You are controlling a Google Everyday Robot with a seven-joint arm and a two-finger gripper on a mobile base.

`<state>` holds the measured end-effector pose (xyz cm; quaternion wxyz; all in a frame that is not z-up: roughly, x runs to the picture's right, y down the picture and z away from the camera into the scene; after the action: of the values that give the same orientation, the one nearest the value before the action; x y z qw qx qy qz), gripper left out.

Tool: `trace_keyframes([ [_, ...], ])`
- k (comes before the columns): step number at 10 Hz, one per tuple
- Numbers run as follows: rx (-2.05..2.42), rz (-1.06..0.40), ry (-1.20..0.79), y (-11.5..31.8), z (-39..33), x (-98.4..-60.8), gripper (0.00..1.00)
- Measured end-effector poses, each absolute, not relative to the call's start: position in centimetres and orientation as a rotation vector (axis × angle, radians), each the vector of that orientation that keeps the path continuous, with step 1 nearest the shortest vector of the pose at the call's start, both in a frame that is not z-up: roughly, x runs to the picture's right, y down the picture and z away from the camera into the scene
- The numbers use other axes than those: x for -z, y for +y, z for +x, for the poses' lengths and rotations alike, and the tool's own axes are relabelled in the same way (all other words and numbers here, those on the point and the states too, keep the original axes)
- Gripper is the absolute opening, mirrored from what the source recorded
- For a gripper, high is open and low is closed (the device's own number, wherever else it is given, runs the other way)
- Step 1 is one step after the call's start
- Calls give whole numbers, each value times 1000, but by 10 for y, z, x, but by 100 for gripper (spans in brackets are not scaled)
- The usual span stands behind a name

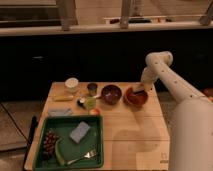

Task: Wipe red bowl with eraser

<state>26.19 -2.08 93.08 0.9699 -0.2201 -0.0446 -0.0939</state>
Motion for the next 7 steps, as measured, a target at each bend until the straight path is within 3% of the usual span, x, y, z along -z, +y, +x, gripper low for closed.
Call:
trace_keyframes([
  [4, 267, -466, -142, -2, 230, -928, 0],
  [7, 282, -477, -163, 14, 254, -915, 0],
])
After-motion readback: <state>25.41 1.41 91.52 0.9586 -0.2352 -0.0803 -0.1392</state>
